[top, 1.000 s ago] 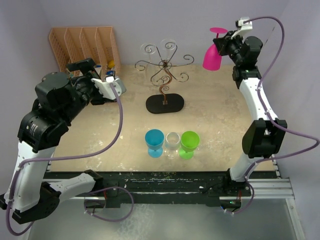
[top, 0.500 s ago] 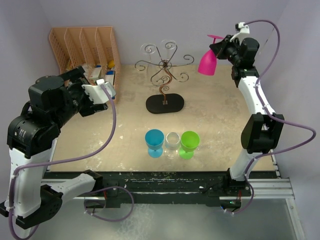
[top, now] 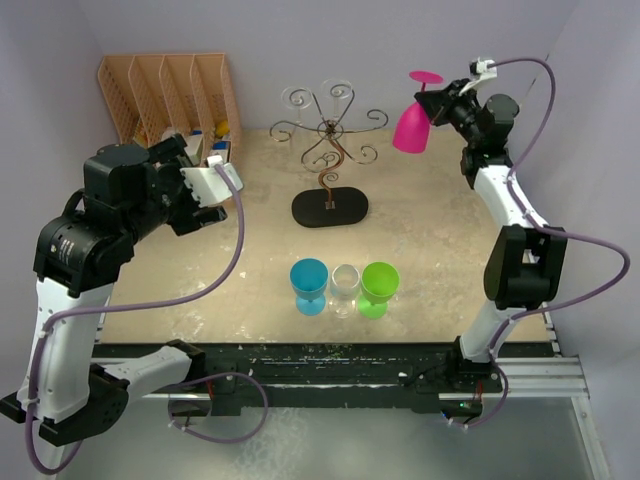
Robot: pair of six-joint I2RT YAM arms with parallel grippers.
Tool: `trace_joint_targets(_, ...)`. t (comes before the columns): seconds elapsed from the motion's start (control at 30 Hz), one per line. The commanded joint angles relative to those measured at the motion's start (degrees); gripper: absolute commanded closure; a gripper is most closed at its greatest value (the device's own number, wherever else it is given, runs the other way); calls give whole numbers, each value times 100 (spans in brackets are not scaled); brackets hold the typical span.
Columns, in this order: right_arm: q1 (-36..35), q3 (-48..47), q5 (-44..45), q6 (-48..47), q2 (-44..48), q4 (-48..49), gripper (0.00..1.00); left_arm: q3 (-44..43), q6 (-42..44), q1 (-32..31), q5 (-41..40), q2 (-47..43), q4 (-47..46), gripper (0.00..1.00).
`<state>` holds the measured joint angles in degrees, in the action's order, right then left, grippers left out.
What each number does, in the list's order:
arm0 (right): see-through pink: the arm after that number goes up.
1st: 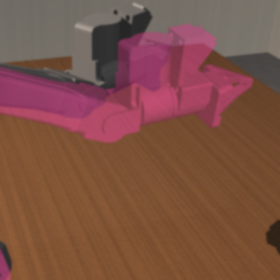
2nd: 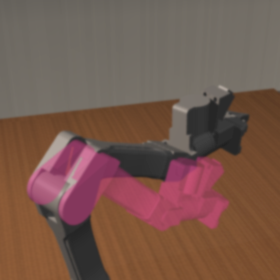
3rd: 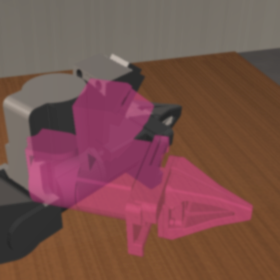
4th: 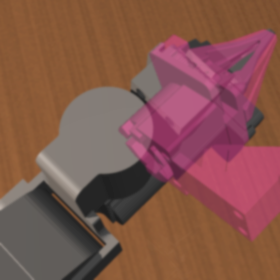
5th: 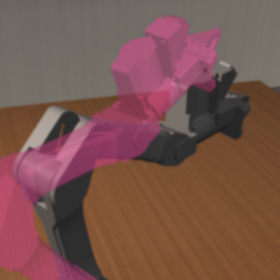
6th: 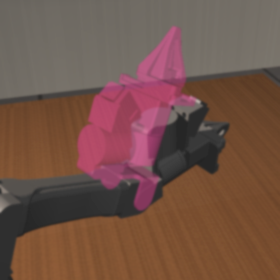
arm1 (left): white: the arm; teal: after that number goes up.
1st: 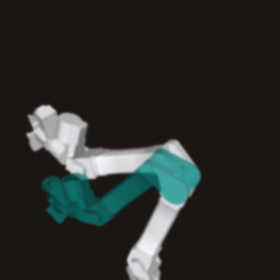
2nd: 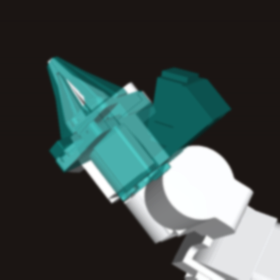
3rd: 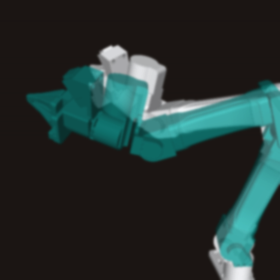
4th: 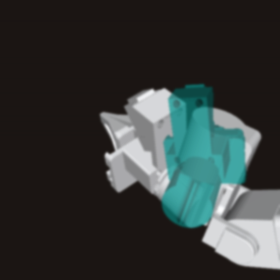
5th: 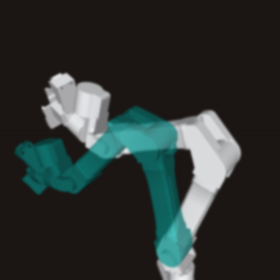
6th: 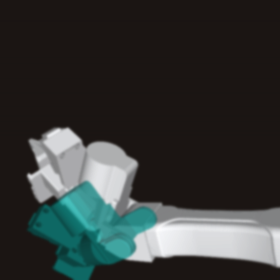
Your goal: Place the wine glass upside down on the wine glass rack
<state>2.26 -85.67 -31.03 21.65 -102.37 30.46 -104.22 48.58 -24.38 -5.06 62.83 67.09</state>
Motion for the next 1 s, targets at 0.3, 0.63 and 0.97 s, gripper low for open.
trace_joint_targets(0.3, -333, 245, -1871, 879, -951, 4760, 100, -196, -480, 181, 395, 11, -187, 0)
trace_joint_targets(0.63, -686, -24, -2048, 1328, -1442, 5939, 100, -244, -588, 296, 347, 1, -345, 0)
trace_joint_targets(0.97, -849, 291, -2325, 1620, -1254, 6594, 100, -163, -568, 319, 399, 21, -368, 0)
